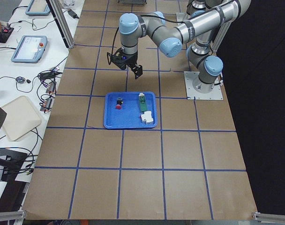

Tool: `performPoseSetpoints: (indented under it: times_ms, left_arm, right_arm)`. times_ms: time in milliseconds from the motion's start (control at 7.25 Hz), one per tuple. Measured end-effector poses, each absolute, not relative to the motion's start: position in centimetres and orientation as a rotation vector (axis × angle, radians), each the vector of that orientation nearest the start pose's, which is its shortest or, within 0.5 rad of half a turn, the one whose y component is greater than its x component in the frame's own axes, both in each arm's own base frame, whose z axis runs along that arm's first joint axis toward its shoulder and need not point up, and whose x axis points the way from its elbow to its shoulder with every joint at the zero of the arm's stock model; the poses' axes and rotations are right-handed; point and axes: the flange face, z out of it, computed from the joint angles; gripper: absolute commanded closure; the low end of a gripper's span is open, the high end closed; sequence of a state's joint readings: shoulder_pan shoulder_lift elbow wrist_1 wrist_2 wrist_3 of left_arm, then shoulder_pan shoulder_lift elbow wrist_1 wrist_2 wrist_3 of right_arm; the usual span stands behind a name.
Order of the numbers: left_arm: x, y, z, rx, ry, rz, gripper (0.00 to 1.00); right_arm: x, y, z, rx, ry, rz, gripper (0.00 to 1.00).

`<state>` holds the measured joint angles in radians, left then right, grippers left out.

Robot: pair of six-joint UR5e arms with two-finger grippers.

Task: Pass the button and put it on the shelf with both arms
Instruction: 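Lower the left gripper onto the red push button in the blue tray and grasp it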

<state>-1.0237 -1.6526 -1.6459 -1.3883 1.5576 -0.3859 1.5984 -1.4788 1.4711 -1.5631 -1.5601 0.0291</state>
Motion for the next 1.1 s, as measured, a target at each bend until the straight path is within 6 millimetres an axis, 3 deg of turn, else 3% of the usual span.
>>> performPoseSetpoints:
  times_ms: [552, 828, 1103]
  left_arm:
    - [24.8, -55.4, 34.0, -2.13, 2.549, 0.109, 0.0]
    - [26.8, -57.5, 29.9, -2.306, 2.44, 0.191, 0.0]
    - [27.3, -58.8, 25.7, -2.423, 2.37, 0.318, 0.0]
  right_arm:
    - [14.9, -52.7, 48.9, 0.002, 3.13, 0.002, 0.0]
    - [14.9, -52.7, 48.8, 0.002, 3.129, 0.003, 0.0]
    - [14.9, -52.7, 48.8, 0.002, 3.129, 0.003, 0.0]
